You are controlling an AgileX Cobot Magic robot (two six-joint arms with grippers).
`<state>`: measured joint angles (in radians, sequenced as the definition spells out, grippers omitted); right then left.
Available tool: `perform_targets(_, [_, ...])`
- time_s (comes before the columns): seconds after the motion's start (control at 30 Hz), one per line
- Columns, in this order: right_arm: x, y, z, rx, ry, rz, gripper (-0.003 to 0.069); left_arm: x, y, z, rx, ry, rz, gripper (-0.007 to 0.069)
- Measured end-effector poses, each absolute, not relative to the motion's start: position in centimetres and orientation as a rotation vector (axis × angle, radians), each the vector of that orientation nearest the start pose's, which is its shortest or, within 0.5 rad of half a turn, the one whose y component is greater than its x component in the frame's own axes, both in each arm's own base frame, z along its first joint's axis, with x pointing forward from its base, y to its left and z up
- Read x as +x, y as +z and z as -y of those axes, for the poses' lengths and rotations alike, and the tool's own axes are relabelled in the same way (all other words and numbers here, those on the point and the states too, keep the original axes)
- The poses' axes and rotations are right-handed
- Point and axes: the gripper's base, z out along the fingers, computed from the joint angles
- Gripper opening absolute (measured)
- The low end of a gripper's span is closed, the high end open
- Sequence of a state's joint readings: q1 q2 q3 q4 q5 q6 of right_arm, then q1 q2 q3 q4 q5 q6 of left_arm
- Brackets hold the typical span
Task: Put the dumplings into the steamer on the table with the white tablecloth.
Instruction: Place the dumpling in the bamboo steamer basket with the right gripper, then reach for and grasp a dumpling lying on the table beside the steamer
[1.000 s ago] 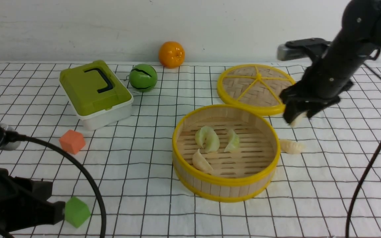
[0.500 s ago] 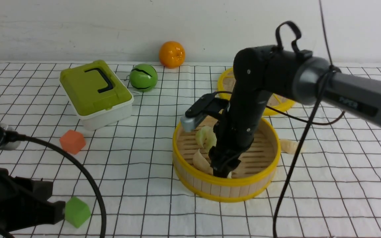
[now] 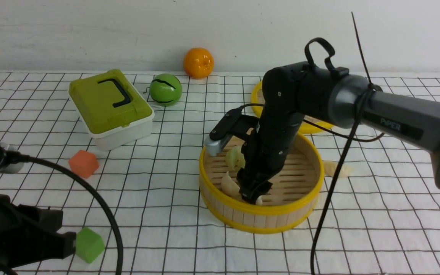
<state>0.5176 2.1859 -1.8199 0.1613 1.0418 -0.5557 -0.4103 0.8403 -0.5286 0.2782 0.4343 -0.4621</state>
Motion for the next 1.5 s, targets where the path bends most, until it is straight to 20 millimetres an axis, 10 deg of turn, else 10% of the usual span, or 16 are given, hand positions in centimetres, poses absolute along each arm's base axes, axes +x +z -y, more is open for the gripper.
perform_targets(0.33, [39.9, 20.0, -24.0, -1.409, 0.184, -2.49, 0.0473, 15.3, 27.0, 5.5, 0.157, -0.218, -2.213, 0.0059])
perform_targets(0.73, [41.5, 28.8, -18.0, -1.15, 0.114, -2.386, 0.0454, 15.3, 27.1, 5.6, 0.146, -0.237, -2.208, 0.0069])
perform_targets(1.03, [45.1, 21.8, -7.7, -0.804, 0.259, -2.712, 0.0442, 15.3, 27.1, 5.6, 0.146, -0.237, -2.208, 0.0072])
perform_targets(1.3, [45.9, 18.3, -7.0, -0.814, 0.308, -2.746, 0.0437, 15.3, 27.1, 5.6, 0.146, -0.237, -2.208, 0.0076])
perform_targets(1.5, [46.0, 16.8, -7.0, -0.806, 0.319, -2.784, 0.0232, 15.3, 27.1, 5.6, 0.146, -0.237, -2.209, 0.0083])
